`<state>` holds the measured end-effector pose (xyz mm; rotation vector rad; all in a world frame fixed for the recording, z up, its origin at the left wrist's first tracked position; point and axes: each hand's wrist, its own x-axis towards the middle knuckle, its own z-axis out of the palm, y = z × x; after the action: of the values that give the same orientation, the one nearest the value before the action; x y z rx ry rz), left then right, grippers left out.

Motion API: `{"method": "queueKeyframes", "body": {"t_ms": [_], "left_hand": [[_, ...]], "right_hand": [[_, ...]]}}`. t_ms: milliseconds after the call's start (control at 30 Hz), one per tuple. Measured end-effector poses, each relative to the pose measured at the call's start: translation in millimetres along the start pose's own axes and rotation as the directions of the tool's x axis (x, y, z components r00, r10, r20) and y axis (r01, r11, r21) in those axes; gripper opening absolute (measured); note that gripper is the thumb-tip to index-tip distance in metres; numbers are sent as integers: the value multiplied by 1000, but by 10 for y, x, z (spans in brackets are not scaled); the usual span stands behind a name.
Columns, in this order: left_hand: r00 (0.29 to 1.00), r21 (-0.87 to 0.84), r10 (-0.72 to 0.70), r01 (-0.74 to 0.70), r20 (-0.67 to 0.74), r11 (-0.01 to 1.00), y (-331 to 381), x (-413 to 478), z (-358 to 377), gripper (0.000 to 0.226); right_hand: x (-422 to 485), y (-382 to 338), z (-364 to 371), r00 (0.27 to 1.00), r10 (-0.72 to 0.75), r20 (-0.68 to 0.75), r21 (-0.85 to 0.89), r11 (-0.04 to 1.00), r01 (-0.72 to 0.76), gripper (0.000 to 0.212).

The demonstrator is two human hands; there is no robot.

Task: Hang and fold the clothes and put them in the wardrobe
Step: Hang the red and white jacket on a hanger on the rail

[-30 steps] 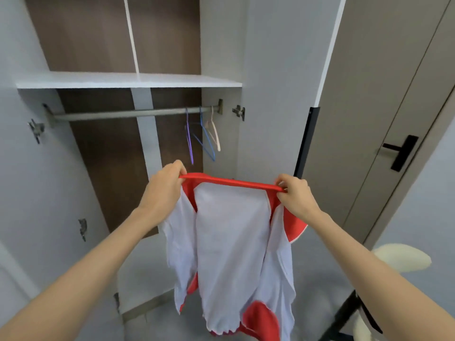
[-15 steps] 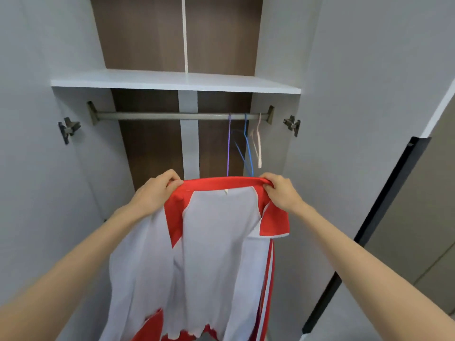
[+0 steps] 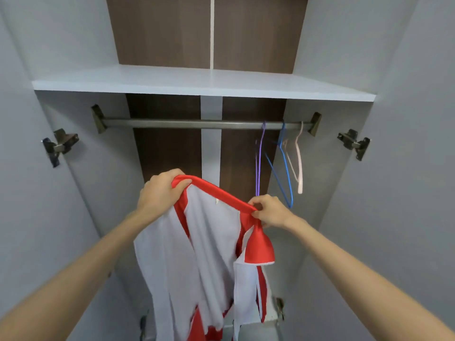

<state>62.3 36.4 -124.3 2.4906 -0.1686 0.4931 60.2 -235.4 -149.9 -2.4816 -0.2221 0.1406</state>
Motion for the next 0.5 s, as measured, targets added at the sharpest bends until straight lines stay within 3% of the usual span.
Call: {"method": "queueKeyframes", "body": {"t_ms": [67, 133, 200, 267, 367, 500], "left_hand": [[999, -53, 26, -25, 22, 998, -46, 297, 84, 21], [996, -82, 65, -60, 61, 995, -71, 554, 179, 19], [989, -80, 99, -91, 109, 993, -86, 765, 300, 19], [982, -64, 121, -113, 143, 992, -117, 956, 418, 19], [978, -53, 135, -128, 161, 990, -203, 1220, 554, 18], [977, -55, 123, -115, 176, 992, -369, 1472, 674, 15]], "right_hand": [[289, -51, 0, 998, 50, -37, 86, 995, -46, 36], [575, -96, -43, 969, 106, -221, 145, 987, -74, 33], [866, -87, -107, 908, 154, -389, 91, 987, -129, 27], [1156, -37, -139, 865, 209, -456, 34, 976, -217, 35], [1538, 14, -154, 817, 339, -467, 127, 940, -317, 51], [1949, 93, -135, 810, 486, -329, 401, 848, -346, 69]]}}
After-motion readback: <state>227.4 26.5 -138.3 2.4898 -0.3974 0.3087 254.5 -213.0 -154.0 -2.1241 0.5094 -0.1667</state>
